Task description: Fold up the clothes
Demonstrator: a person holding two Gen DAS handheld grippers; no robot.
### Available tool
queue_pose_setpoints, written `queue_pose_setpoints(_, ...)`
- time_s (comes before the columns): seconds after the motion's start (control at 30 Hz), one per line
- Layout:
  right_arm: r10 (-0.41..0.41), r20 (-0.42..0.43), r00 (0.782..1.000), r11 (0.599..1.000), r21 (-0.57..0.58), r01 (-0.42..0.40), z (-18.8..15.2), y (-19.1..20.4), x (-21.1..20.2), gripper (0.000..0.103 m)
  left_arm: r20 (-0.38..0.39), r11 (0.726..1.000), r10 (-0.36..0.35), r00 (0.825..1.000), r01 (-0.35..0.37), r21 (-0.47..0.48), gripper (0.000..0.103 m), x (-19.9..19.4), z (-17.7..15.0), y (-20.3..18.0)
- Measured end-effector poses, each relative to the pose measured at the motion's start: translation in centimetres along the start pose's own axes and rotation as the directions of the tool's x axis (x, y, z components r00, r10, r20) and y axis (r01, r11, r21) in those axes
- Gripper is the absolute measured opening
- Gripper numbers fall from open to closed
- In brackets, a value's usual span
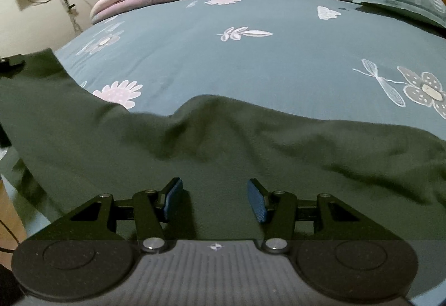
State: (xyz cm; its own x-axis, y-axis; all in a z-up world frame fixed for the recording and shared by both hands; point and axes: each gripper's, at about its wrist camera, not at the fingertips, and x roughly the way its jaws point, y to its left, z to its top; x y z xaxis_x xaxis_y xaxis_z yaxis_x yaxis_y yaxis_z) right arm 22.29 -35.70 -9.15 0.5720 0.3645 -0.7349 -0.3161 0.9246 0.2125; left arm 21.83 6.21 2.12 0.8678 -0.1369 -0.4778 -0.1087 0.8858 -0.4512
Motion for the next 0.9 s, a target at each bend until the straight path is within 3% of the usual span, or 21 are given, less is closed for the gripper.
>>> queue_pose_setpoints(0.1, 0.023, -0.018, 1.0, 1.0, -0.021, -0.024, 0.1, -0.2, 0.4, 0.058, 0.006, 0.998, 0.048, 0.999, -0.048, 0.028, 0.003, -0.9, -1.3, 0.0)
queue_pose_setpoints(0.23, 0.032, -0.033, 0.999, 0.998, -0.044, -0.034, -0.1, -0.2, 0.7, 0.059, -0.057, 0.993, 0.113, 0.992, -0.11, 0.049, 0.004, 0.1, -3.8, 1.2)
queue_pose_setpoints(0.37, 0.041, -0.049, 0.998, 0.997, -0.067, -0.044, -0.4, -0.2, 1.0, 0.062, -0.199, 0.977, 0.213, 0.957, -0.214, 0.016, 0.004, 2.6, -6.2, 3.6)
queue_pose_setpoints(0.5, 0.049, -0.063, 0.997, 0.994, -0.09, -0.054, -0.6, -0.2, 1.2, 0.062, -0.259, 0.963, 0.259, 0.93, -0.271, -0.008, 0.004, 3.7, -7.8, 4.9)
queue_pose_setpoints(0.57, 0.048, -0.068, 0.997, 0.994, -0.093, -0.054, -0.7, -0.4, 1.1, 0.062, -0.253, 0.958, 0.267, 0.93, -0.283, -0.031, 0.003, 3.2, -7.8, 4.7)
queue_pose_setpoints(0.7, 0.046, -0.072, 0.996, 0.995, -0.08, -0.051, -0.6, -0.9, 0.9, 0.062, -0.13, 0.963, 0.261, 0.956, -0.268, -0.038, 0.003, 0.4, -6.1, 3.1)
queue_pose_setpoints(0.9, 0.051, -0.097, 0.994, 0.993, -0.098, -0.06, -0.3, -1.1, 1.0, 0.062, -0.134, 0.943, 0.312, 0.94, -0.324, -0.076, 0.003, -0.7, -6.2, 3.6)
